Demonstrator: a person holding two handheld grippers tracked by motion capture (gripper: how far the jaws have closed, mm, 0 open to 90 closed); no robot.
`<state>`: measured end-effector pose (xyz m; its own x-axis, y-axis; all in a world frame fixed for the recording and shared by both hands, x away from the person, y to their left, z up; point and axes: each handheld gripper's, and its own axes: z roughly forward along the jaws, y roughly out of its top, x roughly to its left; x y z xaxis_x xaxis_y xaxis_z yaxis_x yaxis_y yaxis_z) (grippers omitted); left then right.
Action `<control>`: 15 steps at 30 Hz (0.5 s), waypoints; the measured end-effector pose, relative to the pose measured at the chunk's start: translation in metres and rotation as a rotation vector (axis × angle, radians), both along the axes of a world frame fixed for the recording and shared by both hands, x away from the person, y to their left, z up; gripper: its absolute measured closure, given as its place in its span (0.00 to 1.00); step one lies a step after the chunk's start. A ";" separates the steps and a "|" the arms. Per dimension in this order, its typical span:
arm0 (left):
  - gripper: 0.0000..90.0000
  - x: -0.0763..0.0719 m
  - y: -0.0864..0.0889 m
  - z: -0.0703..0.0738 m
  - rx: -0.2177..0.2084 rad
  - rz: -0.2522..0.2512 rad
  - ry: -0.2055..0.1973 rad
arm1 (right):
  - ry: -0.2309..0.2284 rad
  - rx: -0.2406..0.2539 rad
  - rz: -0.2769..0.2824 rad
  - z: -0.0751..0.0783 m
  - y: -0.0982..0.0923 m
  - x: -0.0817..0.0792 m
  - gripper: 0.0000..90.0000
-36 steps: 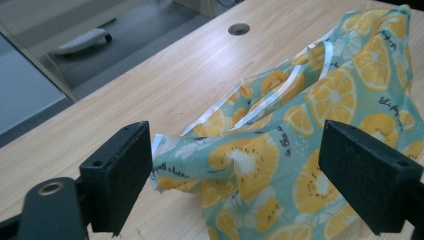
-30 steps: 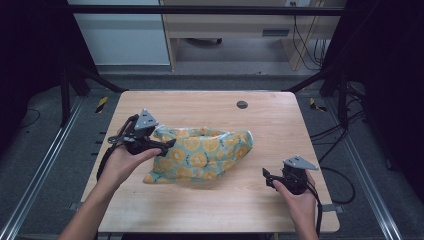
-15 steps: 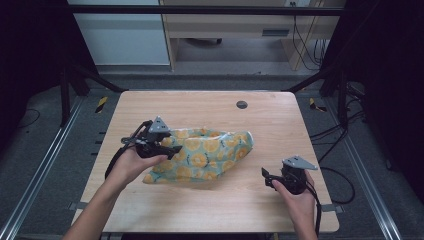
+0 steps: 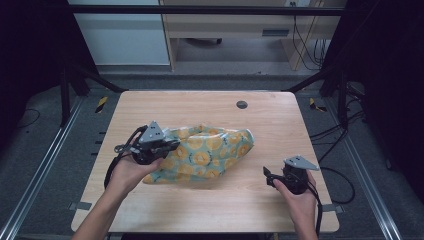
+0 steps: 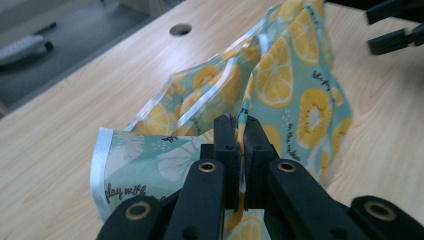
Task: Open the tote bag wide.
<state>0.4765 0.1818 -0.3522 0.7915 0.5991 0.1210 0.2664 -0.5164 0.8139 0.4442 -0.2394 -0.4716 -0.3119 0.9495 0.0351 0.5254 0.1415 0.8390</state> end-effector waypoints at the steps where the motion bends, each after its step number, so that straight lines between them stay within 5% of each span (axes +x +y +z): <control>1: 0.98 -0.006 -0.001 0.002 -0.005 -0.011 -0.013 | 0.000 -0.002 -0.001 0.000 0.000 0.000 0.17; 7: 0.98 -0.029 0.000 0.005 -0.058 -0.060 -0.033 | -0.003 -0.003 -0.001 0.001 0.000 -0.001 0.20; 9: 0.98 -0.043 0.000 -0.001 -0.081 -0.093 -0.024 | -0.015 -0.043 -0.006 0.005 0.002 -0.002 0.27; 15: 0.98 -0.062 0.002 -0.017 -0.109 -0.127 -0.001 | -0.095 -0.055 0.000 0.028 0.006 -0.007 0.46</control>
